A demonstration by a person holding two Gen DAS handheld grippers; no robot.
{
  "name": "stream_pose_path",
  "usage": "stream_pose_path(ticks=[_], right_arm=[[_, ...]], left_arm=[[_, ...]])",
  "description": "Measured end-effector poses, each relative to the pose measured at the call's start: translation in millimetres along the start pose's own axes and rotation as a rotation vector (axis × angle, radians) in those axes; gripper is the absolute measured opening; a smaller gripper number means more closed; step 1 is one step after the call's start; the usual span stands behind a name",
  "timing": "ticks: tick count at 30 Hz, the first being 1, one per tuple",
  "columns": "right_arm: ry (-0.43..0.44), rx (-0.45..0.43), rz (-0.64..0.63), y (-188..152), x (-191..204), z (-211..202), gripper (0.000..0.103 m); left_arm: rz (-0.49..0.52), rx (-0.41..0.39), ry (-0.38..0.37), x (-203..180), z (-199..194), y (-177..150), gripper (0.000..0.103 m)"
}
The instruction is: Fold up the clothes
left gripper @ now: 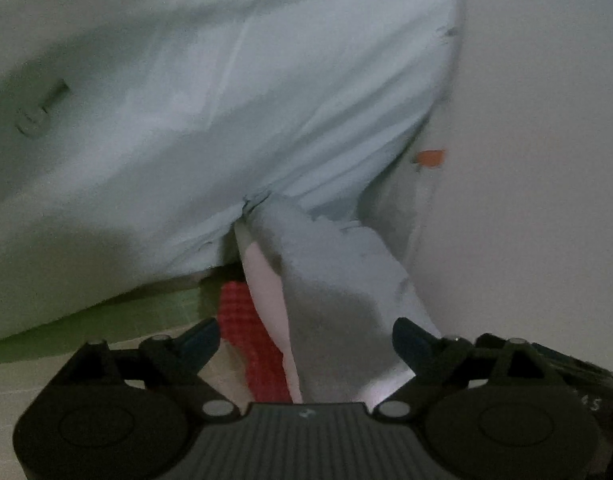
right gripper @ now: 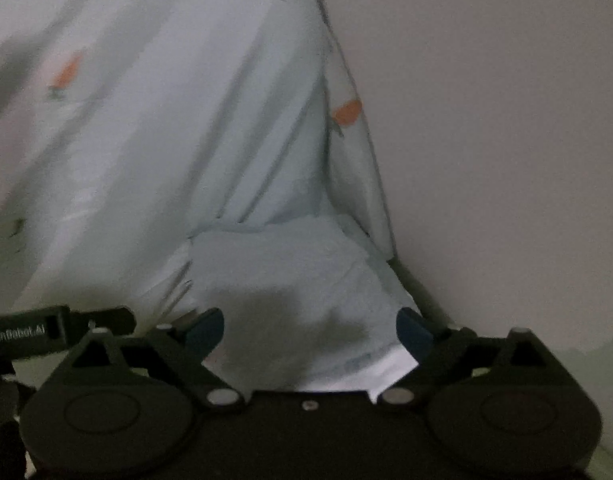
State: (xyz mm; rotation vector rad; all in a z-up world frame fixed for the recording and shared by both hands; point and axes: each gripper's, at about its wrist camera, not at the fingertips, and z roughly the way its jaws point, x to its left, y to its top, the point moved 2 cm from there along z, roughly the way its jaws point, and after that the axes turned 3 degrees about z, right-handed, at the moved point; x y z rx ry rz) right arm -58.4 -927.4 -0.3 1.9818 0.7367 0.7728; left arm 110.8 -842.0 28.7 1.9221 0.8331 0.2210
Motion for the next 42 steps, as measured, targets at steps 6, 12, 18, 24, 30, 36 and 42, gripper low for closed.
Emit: stream_pose_path(ticks=[6,12,18,24,30,36,42], right_arm=[[0.014,0.02,0.005,-26.0,10.8,-77.4,0.094],[-0.025,0.038,-0.005,-64.6,17.7,-137.6,0.095],[-0.091,0.046,-0.029,-101.9,17.4,-172.7,0.103],[-0.123,0.067,-0.047,-112.7,11.4,-185.7,0.103],[-0.117,0.062,-0.049,-111.9,1.7,-189.6,0.103],[-0.108,0.066,-0.048,-111.7,-0.5,-186.7,0.103],[-0.11,0.064,-0.04,-110.9,-4.9,-186.3,0.103]], left_arm=[[0.075,-0.048,0.054,-16.7,-76.6,-36.4,0.103],[0.107,-0.015,0.074,-26.5,-129.5,-76.8,0.103],[0.17,0.042,0.081,-39.4,-159.5,-116.7,0.103],[0.171,0.03,0.082,-44.6,-169.8,-121.6,0.103],[0.171,0.029,0.073,-51.9,-172.6,-122.0,0.103],[0.199,0.025,0.073,-57.3,-172.4,-124.3,0.103],[0.202,0.028,0.07,-59.1,-172.8,-124.5,0.103]])
